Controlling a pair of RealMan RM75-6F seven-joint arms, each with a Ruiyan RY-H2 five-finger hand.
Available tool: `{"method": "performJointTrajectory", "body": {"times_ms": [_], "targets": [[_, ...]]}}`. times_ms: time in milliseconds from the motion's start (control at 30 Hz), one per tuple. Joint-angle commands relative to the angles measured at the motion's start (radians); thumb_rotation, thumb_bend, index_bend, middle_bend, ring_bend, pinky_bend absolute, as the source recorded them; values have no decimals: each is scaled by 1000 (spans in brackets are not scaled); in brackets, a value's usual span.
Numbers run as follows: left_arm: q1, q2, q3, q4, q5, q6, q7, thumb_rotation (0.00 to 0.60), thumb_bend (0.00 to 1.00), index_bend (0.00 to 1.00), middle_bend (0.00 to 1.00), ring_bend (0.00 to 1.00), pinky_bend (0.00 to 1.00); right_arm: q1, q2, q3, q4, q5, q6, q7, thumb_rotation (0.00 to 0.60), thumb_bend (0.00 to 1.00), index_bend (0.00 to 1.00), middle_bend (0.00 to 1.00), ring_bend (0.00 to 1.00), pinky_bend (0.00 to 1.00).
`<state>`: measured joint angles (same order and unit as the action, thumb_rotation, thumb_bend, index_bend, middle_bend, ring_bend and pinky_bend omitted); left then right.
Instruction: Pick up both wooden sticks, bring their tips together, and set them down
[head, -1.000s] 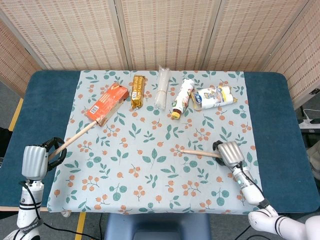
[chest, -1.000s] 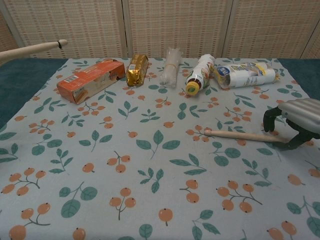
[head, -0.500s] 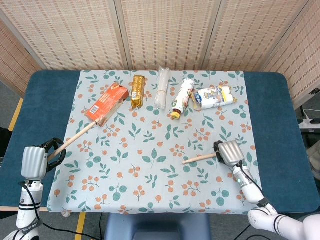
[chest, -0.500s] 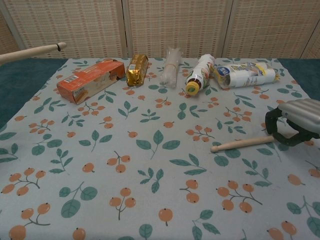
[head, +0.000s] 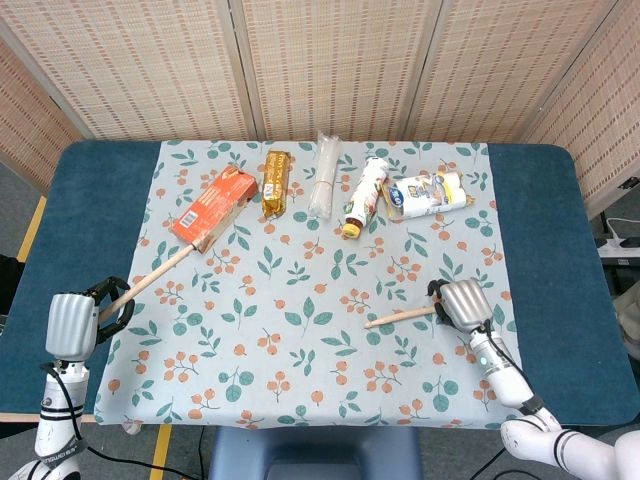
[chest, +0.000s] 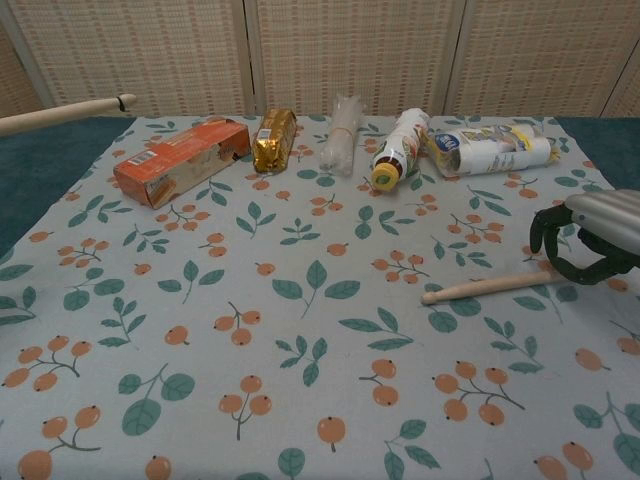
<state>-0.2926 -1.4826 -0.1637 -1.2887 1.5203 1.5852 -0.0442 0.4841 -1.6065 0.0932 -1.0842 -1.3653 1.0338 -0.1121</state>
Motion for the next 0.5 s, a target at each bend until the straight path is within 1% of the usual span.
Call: {"method": "performJointTrajectory", "body": {"times_ms": [33, 167, 300, 500], "targets": [[0, -1, 1, 0, 1, 0, 3, 600, 412, 733, 916, 1000, 1000, -3, 19, -9, -23, -7, -5, 8, 600, 379, 416, 454, 871, 984], [0, -8, -3, 8, 0, 5, 15, 600, 414, 733, 916, 1000, 1000, -4, 38, -25, -47, -11, -19, -13, 600, 326, 407, 443, 871, 984], [1, -12, -3, 16, -2, 5, 13, 600, 413, 733, 917, 1000, 1000, -2, 30, -35, -39, -9, -31, -40, 600, 289, 401, 439, 871, 984], [5, -11, -3, 23, -9, 2, 2, 600, 412, 733, 916, 1000, 1000, 3, -6, -34, 7, -12, -27, -53, 600, 279, 420, 438, 871, 984]]}}
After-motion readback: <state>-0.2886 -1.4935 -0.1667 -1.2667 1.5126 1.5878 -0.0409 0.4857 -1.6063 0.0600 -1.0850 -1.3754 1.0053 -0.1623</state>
